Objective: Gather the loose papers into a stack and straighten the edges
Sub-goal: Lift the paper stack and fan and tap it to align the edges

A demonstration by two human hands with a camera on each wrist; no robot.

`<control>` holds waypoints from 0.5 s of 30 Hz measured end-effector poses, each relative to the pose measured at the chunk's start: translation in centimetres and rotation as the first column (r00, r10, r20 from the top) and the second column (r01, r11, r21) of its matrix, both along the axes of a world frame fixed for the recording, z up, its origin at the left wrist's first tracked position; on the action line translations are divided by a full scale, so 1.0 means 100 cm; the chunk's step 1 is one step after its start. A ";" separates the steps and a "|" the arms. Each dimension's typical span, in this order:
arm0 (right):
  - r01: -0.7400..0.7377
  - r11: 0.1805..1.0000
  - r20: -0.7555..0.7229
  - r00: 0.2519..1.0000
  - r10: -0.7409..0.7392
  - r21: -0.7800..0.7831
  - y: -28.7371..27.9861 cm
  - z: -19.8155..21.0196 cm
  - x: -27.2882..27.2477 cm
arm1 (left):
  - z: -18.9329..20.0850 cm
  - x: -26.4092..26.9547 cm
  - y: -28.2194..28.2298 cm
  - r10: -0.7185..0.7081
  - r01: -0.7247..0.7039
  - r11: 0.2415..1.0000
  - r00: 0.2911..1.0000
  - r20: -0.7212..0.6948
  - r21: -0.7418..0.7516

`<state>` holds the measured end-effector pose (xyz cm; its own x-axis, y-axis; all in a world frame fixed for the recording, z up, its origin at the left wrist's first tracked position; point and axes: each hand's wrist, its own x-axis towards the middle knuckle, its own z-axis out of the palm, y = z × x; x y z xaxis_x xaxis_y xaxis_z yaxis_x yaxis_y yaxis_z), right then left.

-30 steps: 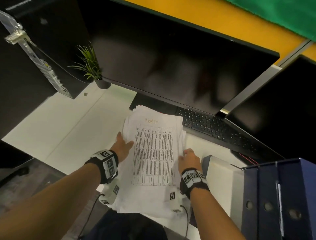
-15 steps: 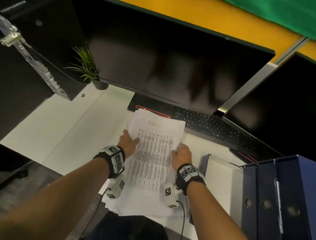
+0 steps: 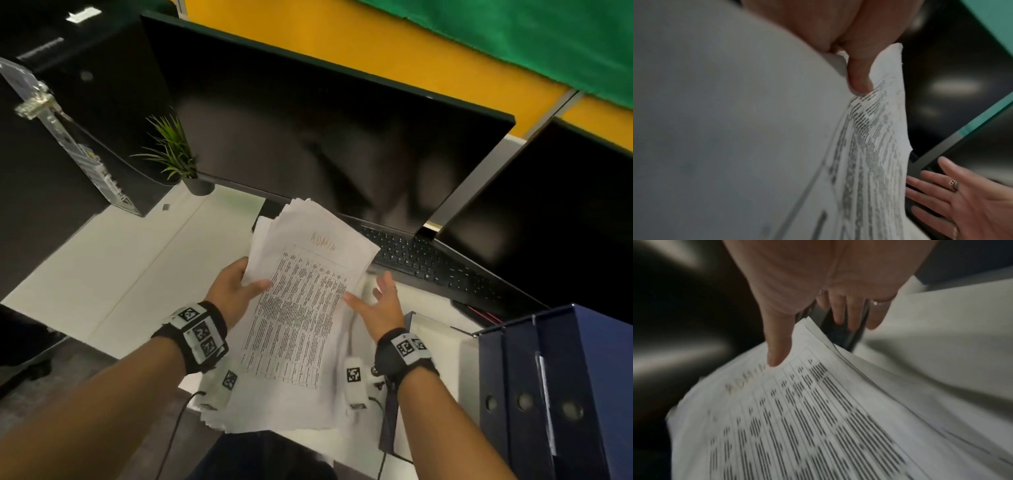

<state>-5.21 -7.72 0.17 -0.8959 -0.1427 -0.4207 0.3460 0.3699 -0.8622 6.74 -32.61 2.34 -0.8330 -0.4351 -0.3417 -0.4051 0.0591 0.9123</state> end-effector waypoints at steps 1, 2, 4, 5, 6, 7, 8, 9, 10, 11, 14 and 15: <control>0.020 0.996 -0.004 1.000 -0.020 -0.090 0.000 0.013 -0.006 | 0.010 0.005 -0.002 0.007 -0.006 1.000 0.999 -0.040 0.020; 0.021 0.988 -0.001 1.000 -0.021 -0.153 -0.001 0.026 -0.007 | 0.019 0.010 -0.004 0.022 -0.019 0.999 0.997 -0.077 0.037; -0.036 0.980 -0.033 0.999 0.030 -0.197 -0.007 0.049 -0.006 | 0.038 0.015 -0.008 0.042 -0.034 0.997 0.989 -0.143 0.064; -0.077 0.973 -0.039 0.997 0.070 -0.215 -0.010 0.058 -0.002 | 0.046 0.016 -0.007 0.045 -0.034 0.997 0.985 -0.168 0.072; -0.102 0.966 -0.041 0.995 0.095 -0.237 -0.012 0.063 0.002 | 0.053 0.013 -0.007 0.043 -0.030 0.997 0.982 -0.186 0.073; -0.113 0.959 -0.059 0.993 0.101 -0.259 -0.014 0.069 0.004 | 0.059 0.010 -0.007 0.043 -0.030 0.997 0.979 -0.201 0.071; -0.103 0.954 -0.093 0.992 0.080 -0.281 -0.016 0.077 0.006 | 0.065 0.006 -0.006 0.050 -0.036 0.997 0.974 -0.220 0.066; -0.090 0.950 -0.147 0.988 0.048 -0.297 -0.017 0.086 0.007 | 0.070 0.001 -0.006 0.060 -0.048 0.997 0.967 -0.246 0.054; -0.086 0.945 -0.204 0.979 0.020 -0.316 -0.018 0.099 0.008 | 0.076 -0.004 -0.006 0.073 -0.069 0.997 0.957 -0.281 0.025; -0.098 0.933 -0.260 0.965 0.005 -0.346 -0.018 0.111 0.008 | 0.084 -0.008 -0.005 0.081 -0.092 0.996 0.942 -0.324 -0.021; -0.182 0.886 -0.419 0.908 -0.015 -0.428 -0.016 0.140 0.015 | 0.098 -0.011 -0.002 0.100 -0.162 0.983 0.876 -0.472 -0.092; -0.199 0.886 -0.461 0.887 -0.018 -0.418 -0.015 0.145 0.018 | 0.099 -0.009 -0.001 0.085 -0.158 0.982 0.855 -0.511 -0.100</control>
<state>-3.37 -9.22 14.68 -0.9414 -0.3050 0.1438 -0.1258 -0.0780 -0.9890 5.88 -32.68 12.25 -0.8125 -0.5554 0.1772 0.0942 0.1749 0.9801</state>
